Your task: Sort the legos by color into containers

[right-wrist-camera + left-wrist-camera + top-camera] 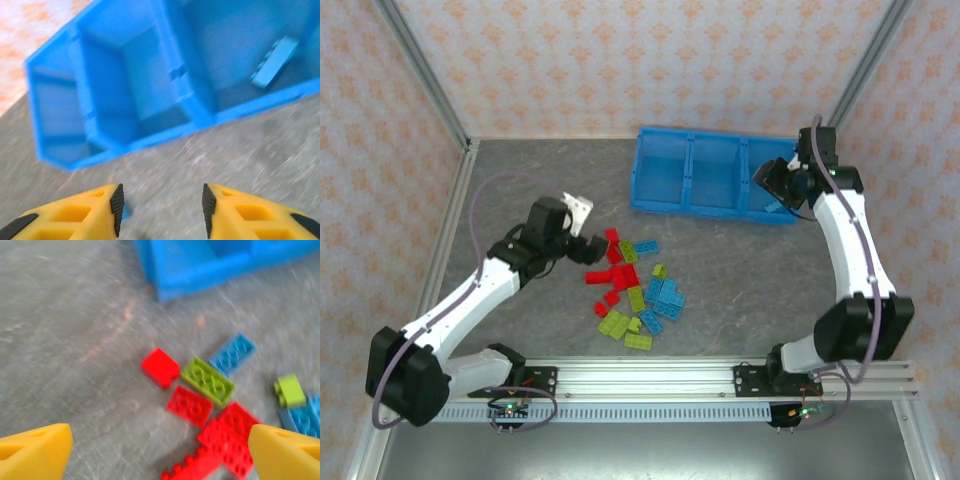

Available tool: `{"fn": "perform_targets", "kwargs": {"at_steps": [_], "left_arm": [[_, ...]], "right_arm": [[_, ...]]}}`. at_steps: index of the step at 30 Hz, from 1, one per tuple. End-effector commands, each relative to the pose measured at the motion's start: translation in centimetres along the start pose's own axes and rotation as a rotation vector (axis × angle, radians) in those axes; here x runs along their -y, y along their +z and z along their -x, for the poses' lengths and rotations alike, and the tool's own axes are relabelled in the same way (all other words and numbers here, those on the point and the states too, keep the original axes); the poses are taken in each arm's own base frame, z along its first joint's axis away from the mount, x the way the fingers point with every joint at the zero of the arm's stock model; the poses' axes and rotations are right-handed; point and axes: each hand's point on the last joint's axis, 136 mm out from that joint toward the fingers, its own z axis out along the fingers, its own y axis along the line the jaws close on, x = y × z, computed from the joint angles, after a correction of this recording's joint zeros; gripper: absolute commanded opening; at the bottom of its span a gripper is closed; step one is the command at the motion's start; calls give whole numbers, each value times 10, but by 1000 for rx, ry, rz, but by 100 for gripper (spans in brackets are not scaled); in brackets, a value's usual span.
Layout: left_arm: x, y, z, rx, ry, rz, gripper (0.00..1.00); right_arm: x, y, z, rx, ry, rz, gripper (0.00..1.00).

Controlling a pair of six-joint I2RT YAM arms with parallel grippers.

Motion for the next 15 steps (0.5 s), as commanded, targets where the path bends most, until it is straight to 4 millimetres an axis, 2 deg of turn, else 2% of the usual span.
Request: {"fn": "perform_targets", "kwargs": {"at_steps": [1,4,8,11,15], "left_arm": [[-30,2,-6,-82,-405,212,87],[-31,21,-6,-132,-585,255,87],[-31,54,-12,-237,-750,326,89],[-21,87,-22,-342,-789,315,89],[-8,123,-29,-376,-817,297,85]], "right_arm": [[-23,-18,-61,-150,-3,90,51],[-38,-28,-98,-240,17,151,56],[-51,-40,-134,-308,-23,163,75],[-58,-44,-150,-328,-79,154,88],[-59,-46,-159,-318,-86,159,91]]}}
